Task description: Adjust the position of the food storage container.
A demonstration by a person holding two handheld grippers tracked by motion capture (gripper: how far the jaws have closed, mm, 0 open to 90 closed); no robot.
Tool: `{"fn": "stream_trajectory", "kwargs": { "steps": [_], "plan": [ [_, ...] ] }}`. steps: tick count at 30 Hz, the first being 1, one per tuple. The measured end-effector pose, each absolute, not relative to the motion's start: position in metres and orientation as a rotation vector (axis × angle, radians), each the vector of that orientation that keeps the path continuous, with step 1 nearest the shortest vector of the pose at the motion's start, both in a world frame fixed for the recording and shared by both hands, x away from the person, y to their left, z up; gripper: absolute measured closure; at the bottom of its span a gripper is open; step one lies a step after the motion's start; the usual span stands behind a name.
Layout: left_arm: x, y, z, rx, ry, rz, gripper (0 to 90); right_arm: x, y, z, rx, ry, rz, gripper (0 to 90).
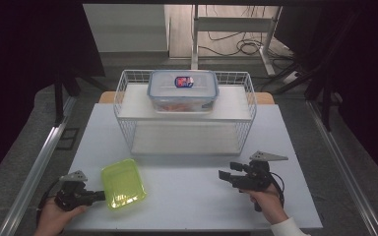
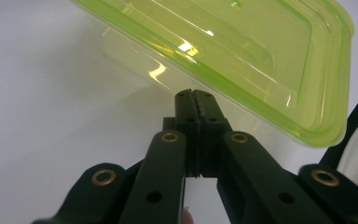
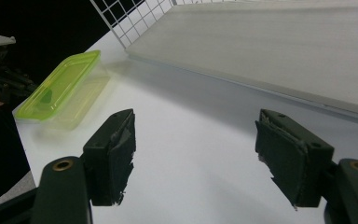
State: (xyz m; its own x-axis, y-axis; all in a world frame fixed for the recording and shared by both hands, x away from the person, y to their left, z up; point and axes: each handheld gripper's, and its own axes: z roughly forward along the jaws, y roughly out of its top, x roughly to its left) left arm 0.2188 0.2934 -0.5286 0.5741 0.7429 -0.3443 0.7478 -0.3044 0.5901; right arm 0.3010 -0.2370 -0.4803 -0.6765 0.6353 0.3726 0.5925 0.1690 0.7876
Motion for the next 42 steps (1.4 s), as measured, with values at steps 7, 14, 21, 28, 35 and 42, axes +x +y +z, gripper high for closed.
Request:
{"fn": "stream_trajectory", "kwargs": {
  "steps": [7, 14, 21, 28, 35, 42],
  "plan": [
    [0.222, 0.274, -0.528, 2.107, 1.143, -0.023, 89.5, 0.301, -0.237, -0.48, 1.243, 2.37, 1.561, 28.8],
    [0.223, 0.26, -0.528, 2.126, 1.112, -0.033, 89.1, 0.301, -0.238, -0.48, 1.248, 2.371, 1.565, 28.8],
    [0.227, 0.293, -0.523, 2.069, 1.211, 0.046, 89.8, 0.301, -0.239, -0.479, 1.248, 2.366, 1.569, 28.8],
    [0.256, 0.32, -0.51, 1.985, 1.271, 0.102, 89.9, 0.302, -0.238, -0.48, 1.248, 2.369, 1.564, 28.8],
    [0.285, 0.311, -0.505, 1.983, 1.248, 0.099, 89.8, 0.302, -0.238, -0.48, 1.247, 2.369, 1.563, 28.8],
    [0.292, 0.307, -0.506, 1.991, 1.234, 0.087, 89.8, 0.301, -0.241, -0.479, 1.248, 2.36, 1.566, 28.8]
  ]
}}
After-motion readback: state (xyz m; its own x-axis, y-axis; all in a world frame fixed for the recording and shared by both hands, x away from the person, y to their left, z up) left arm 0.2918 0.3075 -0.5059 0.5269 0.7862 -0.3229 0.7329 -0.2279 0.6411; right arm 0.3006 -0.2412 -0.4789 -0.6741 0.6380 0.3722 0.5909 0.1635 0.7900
